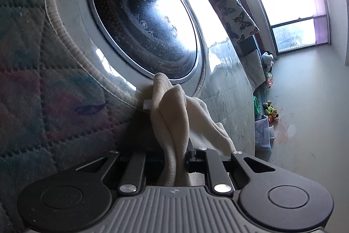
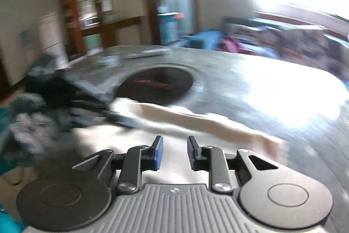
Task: Fold clothes
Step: 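Lift the folded sweatshirt with both grippers and carry it across the table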
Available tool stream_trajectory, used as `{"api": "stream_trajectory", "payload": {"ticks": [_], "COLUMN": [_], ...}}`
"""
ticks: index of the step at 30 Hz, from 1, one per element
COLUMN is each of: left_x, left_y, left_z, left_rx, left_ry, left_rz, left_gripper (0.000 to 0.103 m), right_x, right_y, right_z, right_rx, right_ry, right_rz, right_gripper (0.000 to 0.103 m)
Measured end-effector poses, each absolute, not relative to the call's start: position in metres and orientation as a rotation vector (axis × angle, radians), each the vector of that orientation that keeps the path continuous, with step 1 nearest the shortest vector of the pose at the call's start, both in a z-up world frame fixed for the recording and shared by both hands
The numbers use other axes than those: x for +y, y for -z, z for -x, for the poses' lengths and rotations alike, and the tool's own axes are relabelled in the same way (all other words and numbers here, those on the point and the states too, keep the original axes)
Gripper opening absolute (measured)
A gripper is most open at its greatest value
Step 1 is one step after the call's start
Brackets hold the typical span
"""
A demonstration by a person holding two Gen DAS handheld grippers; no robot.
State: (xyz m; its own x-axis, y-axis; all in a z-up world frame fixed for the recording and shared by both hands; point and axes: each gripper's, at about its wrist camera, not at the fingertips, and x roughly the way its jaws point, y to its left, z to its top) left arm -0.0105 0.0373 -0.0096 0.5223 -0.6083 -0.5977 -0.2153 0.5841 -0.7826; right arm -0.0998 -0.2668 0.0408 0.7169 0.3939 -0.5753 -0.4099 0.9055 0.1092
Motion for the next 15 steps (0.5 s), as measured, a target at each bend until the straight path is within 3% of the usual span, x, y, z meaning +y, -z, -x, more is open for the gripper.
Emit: {"api": "stream_trajectory", "payload": {"ticks": [4, 15], "left_x": [0.031, 0.018], "left_y": [0.006, -0.002], "left_z": [0.008, 0.004], "left_rx": [1.025, 1.015], "left_ry": [0.279, 0.278], "left_rz": [0.924, 0.851], "left_gripper": [0.017, 0.017], "right_x": [-0.308, -0.368], "right_y": [-0.027, 0.012], "right_z": [0.09, 0.064], "right_rx": [0.638, 0.671], "right_ry": [-0.31, -0.2], "right_rz": [-0.047, -0.276], "right_gripper": [0.036, 0.04]}}
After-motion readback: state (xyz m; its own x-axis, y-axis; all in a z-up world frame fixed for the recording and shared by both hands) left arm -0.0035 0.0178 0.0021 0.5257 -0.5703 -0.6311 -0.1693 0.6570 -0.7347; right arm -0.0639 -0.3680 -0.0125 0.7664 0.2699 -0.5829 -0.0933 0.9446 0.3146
